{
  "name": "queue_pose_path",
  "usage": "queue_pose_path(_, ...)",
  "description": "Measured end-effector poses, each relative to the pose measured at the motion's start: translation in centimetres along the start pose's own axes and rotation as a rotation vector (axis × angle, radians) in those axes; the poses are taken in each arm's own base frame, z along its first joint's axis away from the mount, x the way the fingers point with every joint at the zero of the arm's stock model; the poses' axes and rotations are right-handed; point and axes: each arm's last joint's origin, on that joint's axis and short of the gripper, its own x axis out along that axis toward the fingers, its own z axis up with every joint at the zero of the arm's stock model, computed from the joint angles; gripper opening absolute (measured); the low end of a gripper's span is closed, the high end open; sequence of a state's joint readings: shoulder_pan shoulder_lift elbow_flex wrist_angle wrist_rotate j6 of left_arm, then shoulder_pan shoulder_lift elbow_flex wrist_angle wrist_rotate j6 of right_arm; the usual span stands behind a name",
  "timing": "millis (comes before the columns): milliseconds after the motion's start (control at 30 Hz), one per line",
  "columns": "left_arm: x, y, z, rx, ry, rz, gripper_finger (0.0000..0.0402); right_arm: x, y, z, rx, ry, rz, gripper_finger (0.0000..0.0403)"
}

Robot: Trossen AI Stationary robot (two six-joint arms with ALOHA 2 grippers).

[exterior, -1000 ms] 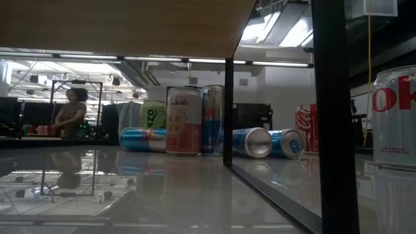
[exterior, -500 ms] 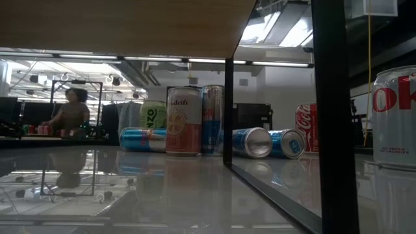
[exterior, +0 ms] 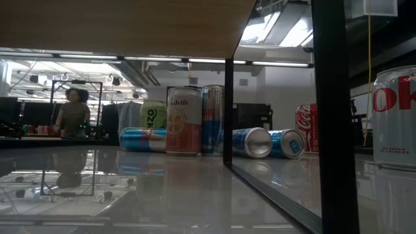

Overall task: Place canned beverage on shelf
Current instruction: Put the blue soda can on the shelf aligned with the blue soda can

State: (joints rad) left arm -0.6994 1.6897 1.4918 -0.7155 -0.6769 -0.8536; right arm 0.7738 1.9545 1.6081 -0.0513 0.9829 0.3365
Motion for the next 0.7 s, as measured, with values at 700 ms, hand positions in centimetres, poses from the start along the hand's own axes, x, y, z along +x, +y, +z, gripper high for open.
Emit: queue_pose_path(700,0.00,-0.11,0.13,-0.012,-0.011,-0.009,0.0295,-0.68,0.32,-0.17,-0.022,-0.011,-0.026,0.0328)
